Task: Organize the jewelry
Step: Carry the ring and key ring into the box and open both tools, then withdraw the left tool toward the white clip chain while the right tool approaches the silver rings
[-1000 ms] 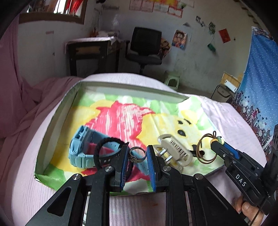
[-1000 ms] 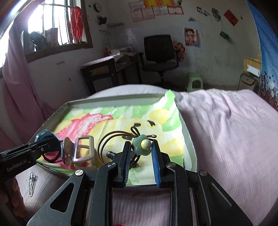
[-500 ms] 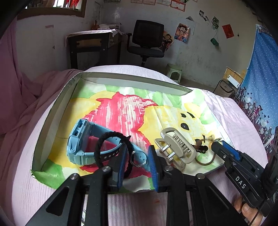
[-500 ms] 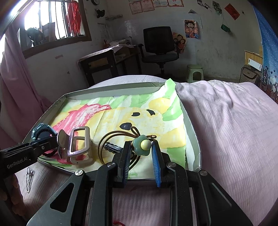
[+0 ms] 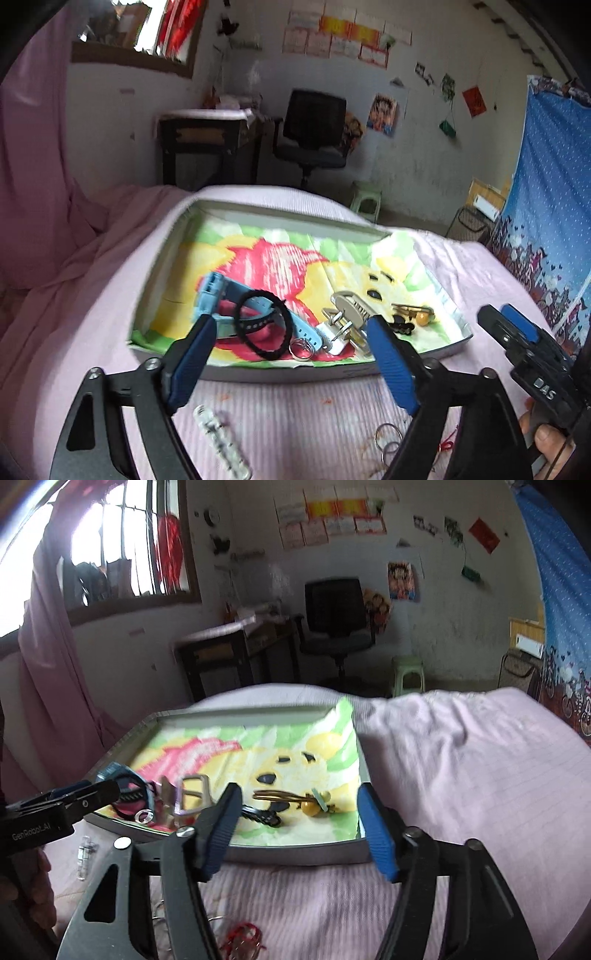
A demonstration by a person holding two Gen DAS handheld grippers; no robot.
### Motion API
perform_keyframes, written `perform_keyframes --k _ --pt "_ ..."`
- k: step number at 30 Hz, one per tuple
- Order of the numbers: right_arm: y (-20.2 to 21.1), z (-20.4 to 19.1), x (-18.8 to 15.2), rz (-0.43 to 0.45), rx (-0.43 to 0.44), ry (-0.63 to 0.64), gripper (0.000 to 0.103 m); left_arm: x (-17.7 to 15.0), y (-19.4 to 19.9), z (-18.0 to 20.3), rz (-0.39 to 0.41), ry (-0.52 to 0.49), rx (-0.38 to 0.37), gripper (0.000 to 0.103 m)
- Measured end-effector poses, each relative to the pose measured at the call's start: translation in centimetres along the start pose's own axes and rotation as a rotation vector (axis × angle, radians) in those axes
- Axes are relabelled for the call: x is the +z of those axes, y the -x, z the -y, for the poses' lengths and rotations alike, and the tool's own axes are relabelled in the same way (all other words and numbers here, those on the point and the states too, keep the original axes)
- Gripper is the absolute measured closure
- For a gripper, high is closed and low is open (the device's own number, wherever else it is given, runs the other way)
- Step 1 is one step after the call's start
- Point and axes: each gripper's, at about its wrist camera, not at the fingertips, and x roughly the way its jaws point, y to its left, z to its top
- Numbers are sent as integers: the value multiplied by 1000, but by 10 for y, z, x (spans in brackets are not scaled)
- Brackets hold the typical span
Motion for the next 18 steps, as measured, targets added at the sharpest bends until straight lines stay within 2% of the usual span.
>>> perform_keyframes --k 1,3,10,13,18 --pt "7 0 0 16 2 -2 31 -2 7 -1 23 1 3 13" --pt "23 -1 -1 48 6 -13 25 -7 22 -3 70 2 14 5" --pt "67 -11 -11 124 16 41 8 -28 63 -7 175 -16 23 1" --pt "79 -14 -18 141 28 50 4 -37 76 -10 201 -11 18 0" --pt "100 -21 -31 167 30 87 3 -51 92 -13 226 -41 30 0"
